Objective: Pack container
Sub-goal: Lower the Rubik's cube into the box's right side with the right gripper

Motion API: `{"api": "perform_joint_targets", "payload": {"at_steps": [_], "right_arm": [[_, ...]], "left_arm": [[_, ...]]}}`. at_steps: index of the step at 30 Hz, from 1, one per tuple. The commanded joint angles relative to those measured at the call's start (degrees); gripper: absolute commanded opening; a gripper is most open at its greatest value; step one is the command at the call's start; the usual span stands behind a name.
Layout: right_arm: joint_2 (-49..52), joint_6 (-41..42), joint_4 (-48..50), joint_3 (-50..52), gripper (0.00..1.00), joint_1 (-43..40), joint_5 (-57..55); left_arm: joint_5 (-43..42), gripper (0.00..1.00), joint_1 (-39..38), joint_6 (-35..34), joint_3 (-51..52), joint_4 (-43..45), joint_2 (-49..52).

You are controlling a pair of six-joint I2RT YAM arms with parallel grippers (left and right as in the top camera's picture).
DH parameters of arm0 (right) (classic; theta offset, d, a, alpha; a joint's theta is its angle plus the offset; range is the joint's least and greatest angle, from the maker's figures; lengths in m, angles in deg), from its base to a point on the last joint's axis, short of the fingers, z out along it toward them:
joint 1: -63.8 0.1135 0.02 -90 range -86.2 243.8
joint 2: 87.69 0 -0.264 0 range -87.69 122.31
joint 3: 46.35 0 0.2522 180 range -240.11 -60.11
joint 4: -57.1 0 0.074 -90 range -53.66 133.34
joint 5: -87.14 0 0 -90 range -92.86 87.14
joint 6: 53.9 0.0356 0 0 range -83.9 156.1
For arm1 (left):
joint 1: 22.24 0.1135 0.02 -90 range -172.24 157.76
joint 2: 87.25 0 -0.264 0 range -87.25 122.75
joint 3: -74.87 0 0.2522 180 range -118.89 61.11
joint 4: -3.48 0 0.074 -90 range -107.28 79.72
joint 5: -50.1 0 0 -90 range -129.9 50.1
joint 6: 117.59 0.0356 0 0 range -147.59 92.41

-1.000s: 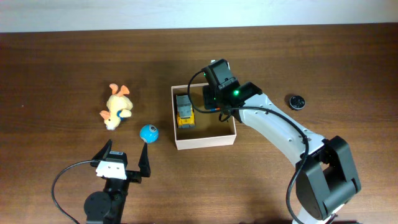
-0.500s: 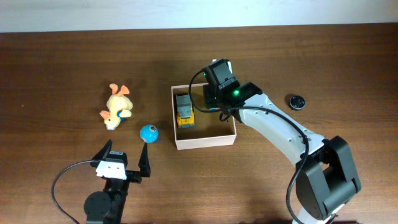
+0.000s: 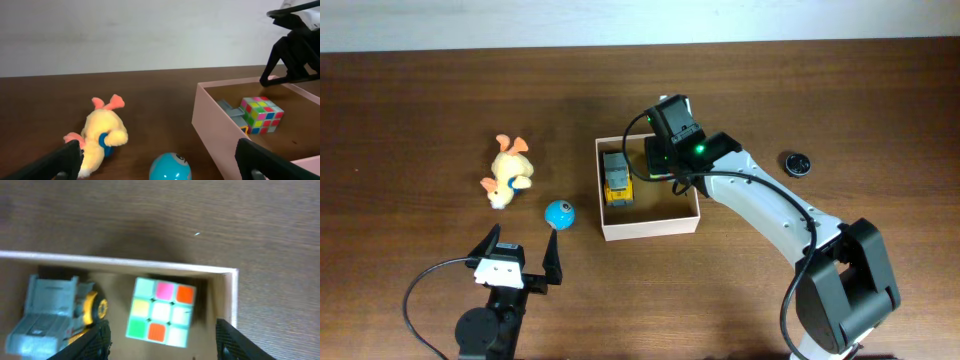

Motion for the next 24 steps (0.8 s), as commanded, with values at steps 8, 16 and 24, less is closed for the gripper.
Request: {"api": "perform_joint_targets", "payload": {"at_steps": [8, 16, 24], "right_arm": [[0.13, -6.29, 0.24, -1.18, 0.42, 4.39, 7.61], [3.78, -6.71, 5.11, -1.07, 0.4, 4.7, 7.58], [6.67, -6.64, 7.3, -1.09, 0.28, 4.7, 7.61]], "left_arm": [[-0.44, 0.99, 0.28, 0.9, 0.31, -0.07, -0.55], [-0.44, 0.99, 0.28, 0.9, 0.31, -0.07, -0.55], [-0.44, 0.99, 0.28, 0.9, 0.31, -0.07, -0.55]]}}
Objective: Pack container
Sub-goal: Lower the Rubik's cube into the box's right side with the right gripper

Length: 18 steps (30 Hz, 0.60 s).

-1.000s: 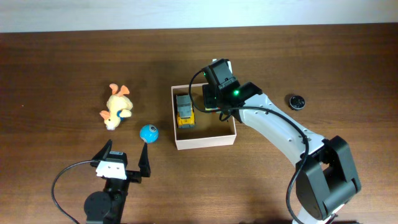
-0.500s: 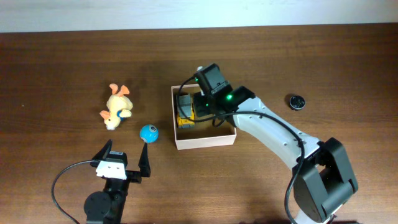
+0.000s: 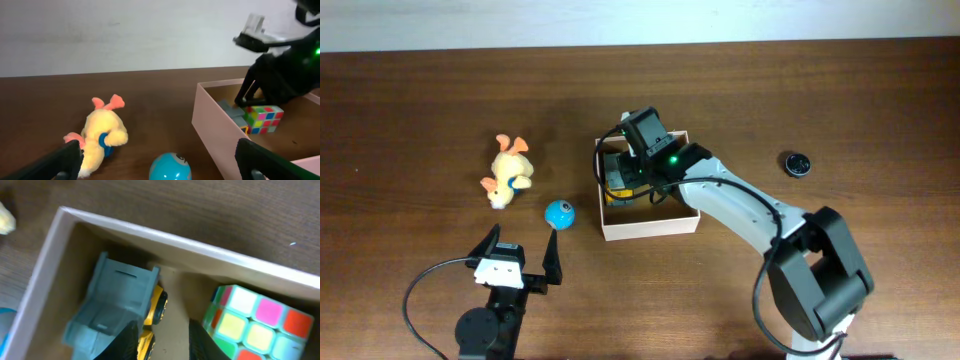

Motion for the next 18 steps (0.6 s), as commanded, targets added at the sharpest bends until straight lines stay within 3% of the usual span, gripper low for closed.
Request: {"api": "perform_joint_targets", "payload": {"at_steps": [1, 4, 8, 18], "right_arm": [[0.94, -0.37, 0.46, -0.98, 0.28, 0.24, 0.26], [0.94, -0.39, 1.05, -0.98, 0.25, 0.2, 0.04], [1.53, -0.39, 2.01, -0.98, 0.11, 0.2, 0.04], [2.56, -0.39, 2.51, -0.98, 0.04, 0.2, -1.55]], "left_arm": [[-0.44, 0.99, 0.31, 0.9, 0.31, -0.07, -0.55], [-0.44, 0.99, 0.31, 0.9, 0.31, -0.07, -0.55], [-0.44, 0.99, 0.31, 0.9, 0.31, -0.07, -0.55], [-0.44, 0.99, 0.31, 0.9, 0.31, -0.07, -0.55]]}}
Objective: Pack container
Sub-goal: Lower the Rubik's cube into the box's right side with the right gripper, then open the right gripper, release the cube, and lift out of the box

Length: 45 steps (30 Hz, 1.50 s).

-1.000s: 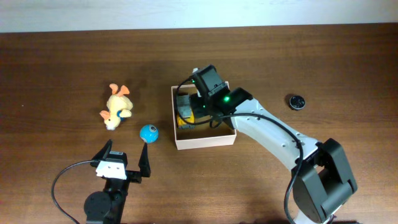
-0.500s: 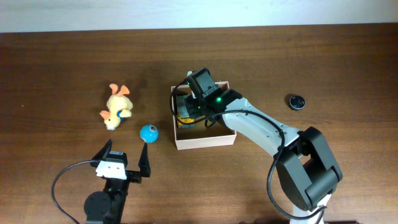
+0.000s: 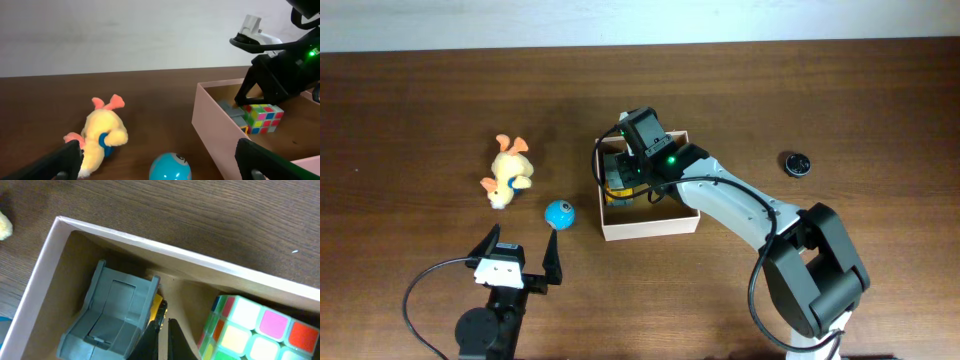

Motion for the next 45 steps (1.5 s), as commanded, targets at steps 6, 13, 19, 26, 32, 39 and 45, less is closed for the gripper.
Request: {"api": "perform_joint_targets", "payload": {"at_steps": [6, 13, 19, 26, 32, 39, 45], "right_arm": [[2.25, -0.11, 0.52, -1.01, 0.04, 0.17, -2.73], [3.13, -0.11, 0.26, -1.01, 0.04, 0.15, -5.92], [4.26, -0.13, -1.4, -1.01, 0.04, -0.02, -9.27], [4.79, -0.13, -2.95, -1.01, 0.04, -1.42, -9.35], [4.79, -0.15, -2.97, -1.01, 0.04, -2.51, -9.75], [4.79, -0.2, -2.23, -1.01, 0.04, -2.56, -9.73], [4.79, -0.37, -0.52, -1.01, 0.05, -2.56, -9.7]], "left_arm": [[-0.44, 0.99, 0.28, 0.9, 0.31, -0.09, -0.55], [-0.44, 0.99, 0.28, 0.9, 0.31, -0.07, -0.55], [-0.44, 0.99, 0.28, 0.9, 0.31, -0.07, -0.55], [-0.44, 0.99, 0.28, 0.9, 0.31, -0.07, -0.55], [-0.44, 0.99, 0.28, 0.9, 0.31, -0.07, -0.55], [-0.44, 0.99, 0.28, 0.9, 0.31, -0.07, -0.55], [-0.44, 0.99, 0.28, 0.9, 0.31, -0.07, -0.55]]}}
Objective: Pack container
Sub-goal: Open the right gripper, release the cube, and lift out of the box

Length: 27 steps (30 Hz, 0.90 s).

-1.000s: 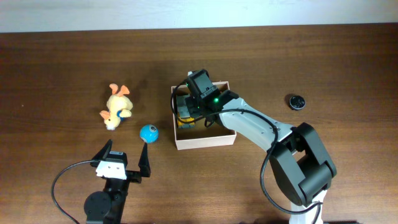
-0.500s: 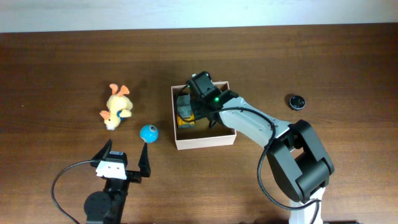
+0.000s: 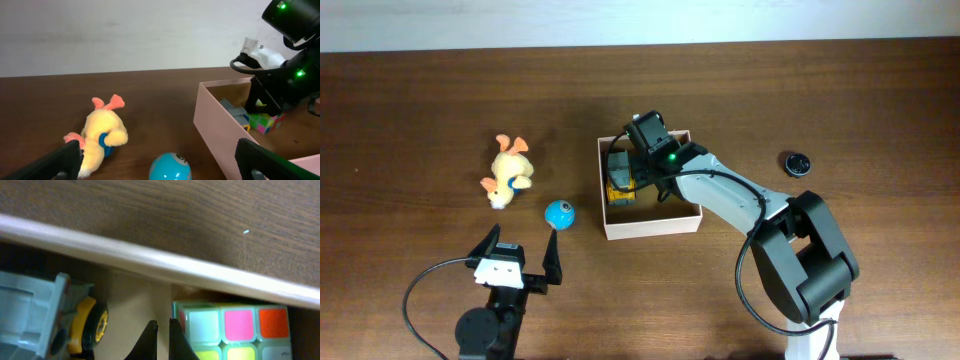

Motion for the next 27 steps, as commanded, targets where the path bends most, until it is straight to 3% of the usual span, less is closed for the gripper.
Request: {"api": "perform_joint_targets", "payload": {"at_steps": [1, 27], "right_arm": [[0.96, 0.0, 1.4, -1.01, 0.06, -0.39, -1.53], [0.96, -2.99, 4.24, -1.03, 0.05, -3.15, -1.75]], "left_arm": [[-0.44, 0.99, 0.28, 0.9, 0.31, -0.09, -0.55], [-0.44, 0.99, 0.28, 0.9, 0.31, -0.07, -0.55]]}}
